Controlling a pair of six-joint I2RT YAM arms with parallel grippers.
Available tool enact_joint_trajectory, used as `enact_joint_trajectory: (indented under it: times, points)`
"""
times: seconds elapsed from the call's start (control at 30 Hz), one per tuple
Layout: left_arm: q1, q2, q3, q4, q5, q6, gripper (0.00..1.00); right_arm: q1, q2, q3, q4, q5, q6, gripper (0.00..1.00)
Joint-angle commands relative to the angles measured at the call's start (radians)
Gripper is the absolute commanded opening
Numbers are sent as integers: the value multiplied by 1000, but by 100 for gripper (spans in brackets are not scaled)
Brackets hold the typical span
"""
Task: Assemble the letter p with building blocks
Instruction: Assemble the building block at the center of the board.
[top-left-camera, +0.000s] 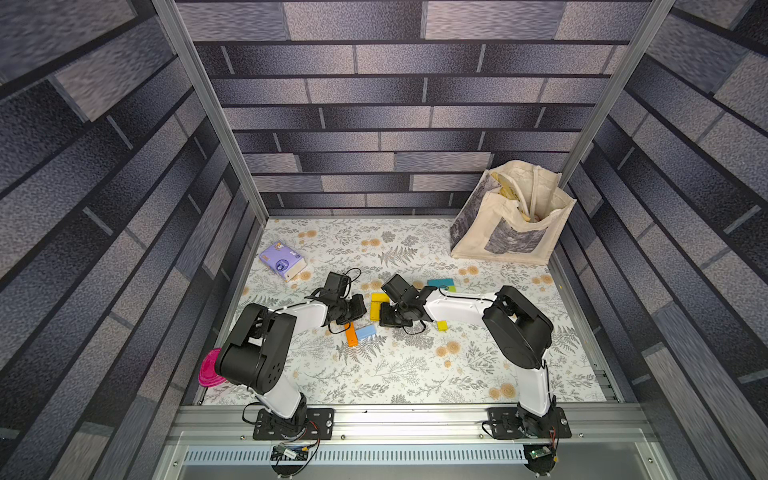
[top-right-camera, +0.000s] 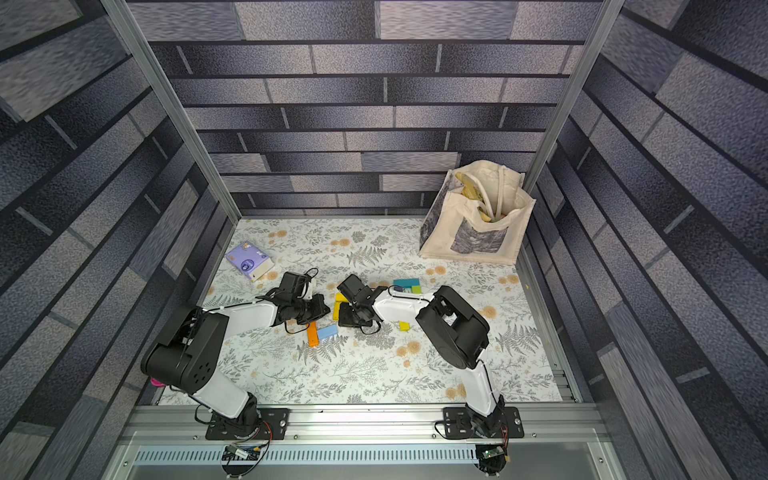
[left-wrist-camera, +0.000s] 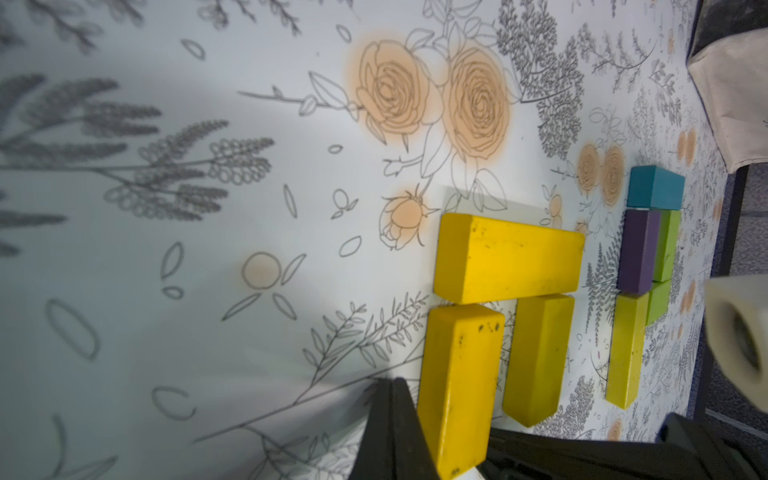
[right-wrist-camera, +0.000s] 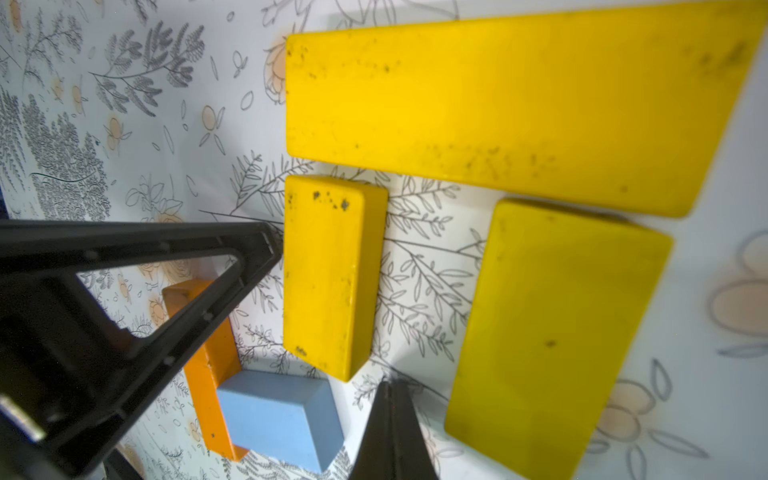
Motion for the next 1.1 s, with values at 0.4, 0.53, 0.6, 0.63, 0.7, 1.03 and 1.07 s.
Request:
enact_joint_trajectory:
  times: [0.4, 0.53, 0.6, 0.63, 0.7, 1.03, 1.07]
  points:
    - [-3, 9, -30, -27, -18, -16, 0, 24, 5, 1, 6, -45, 31, 0]
    - [-9, 13, -42, -4, -18, -32, 0, 25, 11, 6, 3, -50, 29, 0]
    - [-13, 16, -47, 4, -19, -38, 0, 26, 15, 13, 0, -56, 28, 0]
    - [-15, 17, -47, 5, -20, -39, 0, 26, 15, 15, 3, -58, 29, 0]
    - [-16, 21, -46, 6, -19, -39, 0, 25, 15, 21, 2, -60, 29, 0]
    - [-18, 54, -29, 10, -5, -31, 0, 26, 73, 58, -7, -64, 28, 0]
    - [-19, 55, -28, 10, -7, -31, 0, 25, 71, 58, -10, -60, 29, 0]
